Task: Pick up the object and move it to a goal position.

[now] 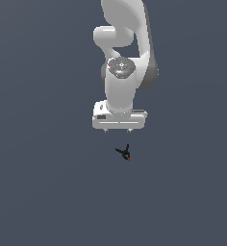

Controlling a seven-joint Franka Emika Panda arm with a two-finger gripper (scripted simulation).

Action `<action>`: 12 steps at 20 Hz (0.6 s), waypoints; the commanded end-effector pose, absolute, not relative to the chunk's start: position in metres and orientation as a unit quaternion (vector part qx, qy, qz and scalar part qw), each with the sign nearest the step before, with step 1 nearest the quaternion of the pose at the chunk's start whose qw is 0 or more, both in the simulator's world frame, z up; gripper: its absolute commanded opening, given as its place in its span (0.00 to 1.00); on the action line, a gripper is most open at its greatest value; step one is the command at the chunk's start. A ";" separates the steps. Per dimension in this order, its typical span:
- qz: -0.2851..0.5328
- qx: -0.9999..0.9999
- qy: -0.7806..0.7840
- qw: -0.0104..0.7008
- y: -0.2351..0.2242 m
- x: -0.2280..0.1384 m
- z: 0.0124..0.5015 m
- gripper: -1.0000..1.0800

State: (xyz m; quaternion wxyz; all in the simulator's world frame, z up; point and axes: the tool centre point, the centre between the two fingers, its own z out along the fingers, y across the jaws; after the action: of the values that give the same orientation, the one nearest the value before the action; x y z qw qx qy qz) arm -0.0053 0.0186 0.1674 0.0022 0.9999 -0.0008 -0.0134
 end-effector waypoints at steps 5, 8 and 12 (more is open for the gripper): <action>-0.014 1.000 0.005 0.001 0.021 -0.005 0.166 0.96; -0.014 1.000 0.016 -0.001 0.025 -0.005 0.165 0.96; -0.015 1.000 0.025 -0.004 0.029 -0.005 0.164 0.96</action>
State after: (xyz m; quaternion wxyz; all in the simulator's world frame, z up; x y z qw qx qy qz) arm -0.0049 0.0279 0.1642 -0.0029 0.9996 0.0218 -0.0152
